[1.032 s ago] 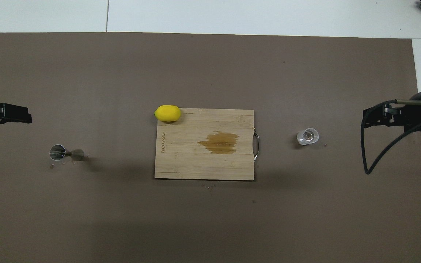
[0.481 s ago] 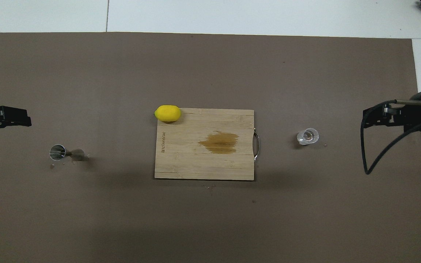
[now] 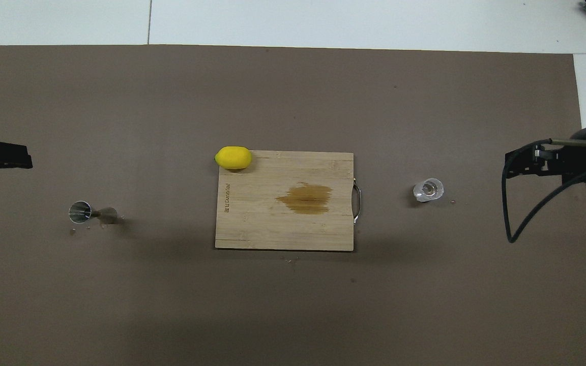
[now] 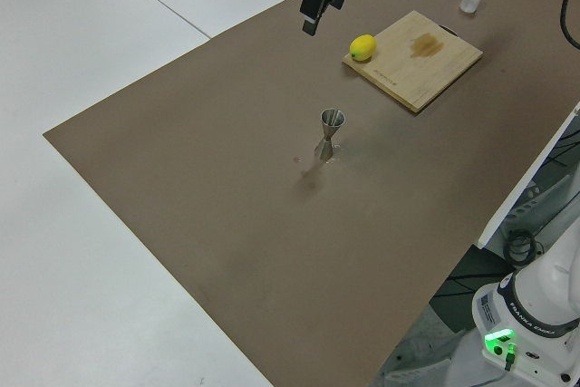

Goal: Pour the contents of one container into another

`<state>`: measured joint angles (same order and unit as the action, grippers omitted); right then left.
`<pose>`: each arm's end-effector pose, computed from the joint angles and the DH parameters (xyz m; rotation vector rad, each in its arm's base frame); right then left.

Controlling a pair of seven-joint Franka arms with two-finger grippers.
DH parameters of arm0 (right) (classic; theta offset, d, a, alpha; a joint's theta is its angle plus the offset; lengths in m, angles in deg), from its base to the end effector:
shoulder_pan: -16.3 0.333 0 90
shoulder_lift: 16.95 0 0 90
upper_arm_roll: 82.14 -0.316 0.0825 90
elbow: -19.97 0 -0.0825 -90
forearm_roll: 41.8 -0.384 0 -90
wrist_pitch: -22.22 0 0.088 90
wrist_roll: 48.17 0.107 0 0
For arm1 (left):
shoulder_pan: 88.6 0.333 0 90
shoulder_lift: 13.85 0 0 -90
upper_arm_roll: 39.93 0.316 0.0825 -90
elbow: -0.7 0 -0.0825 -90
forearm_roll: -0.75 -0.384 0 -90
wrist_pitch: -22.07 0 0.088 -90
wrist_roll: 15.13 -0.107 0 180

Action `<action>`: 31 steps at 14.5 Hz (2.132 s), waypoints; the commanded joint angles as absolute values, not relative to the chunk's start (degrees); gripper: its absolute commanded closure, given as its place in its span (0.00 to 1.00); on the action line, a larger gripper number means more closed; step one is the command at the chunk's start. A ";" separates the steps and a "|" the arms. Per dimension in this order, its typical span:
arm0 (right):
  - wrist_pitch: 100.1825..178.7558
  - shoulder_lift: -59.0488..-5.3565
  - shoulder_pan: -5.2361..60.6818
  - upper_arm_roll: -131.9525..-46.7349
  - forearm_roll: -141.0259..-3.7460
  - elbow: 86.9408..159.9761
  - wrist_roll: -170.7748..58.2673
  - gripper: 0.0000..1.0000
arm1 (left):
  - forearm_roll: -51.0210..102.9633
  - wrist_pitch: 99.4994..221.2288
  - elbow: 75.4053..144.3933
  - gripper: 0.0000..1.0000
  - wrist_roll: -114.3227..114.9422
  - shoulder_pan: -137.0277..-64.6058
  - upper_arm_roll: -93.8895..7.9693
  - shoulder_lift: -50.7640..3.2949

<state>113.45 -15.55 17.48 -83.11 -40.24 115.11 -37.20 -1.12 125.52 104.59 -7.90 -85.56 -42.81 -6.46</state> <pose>0.5463 0.0178 0.5975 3.0995 -0.2372 -0.0628 0.5324 0.0027 0.5999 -3.0987 -0.1913 -0.1916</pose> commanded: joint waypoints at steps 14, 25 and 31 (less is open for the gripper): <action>113.37 -14.40 17.26 -83.29 -40.04 116.30 -38.59 0.00 | 15.65 125.08 106.70 0.00 -38.99 -77.11 -41.34 -8.13; 113.54 -14.40 17.26 -83.29 -40.04 116.39 -38.59 0.00 | 41.85 114.90 105.21 0.00 -91.92 -58.99 -41.43 -22.97; 113.63 -14.40 17.26 -83.29 -40.04 116.56 -38.59 0.00 | 50.66 107.15 104.49 0.00 -118.26 -52.31 -41.43 -31.95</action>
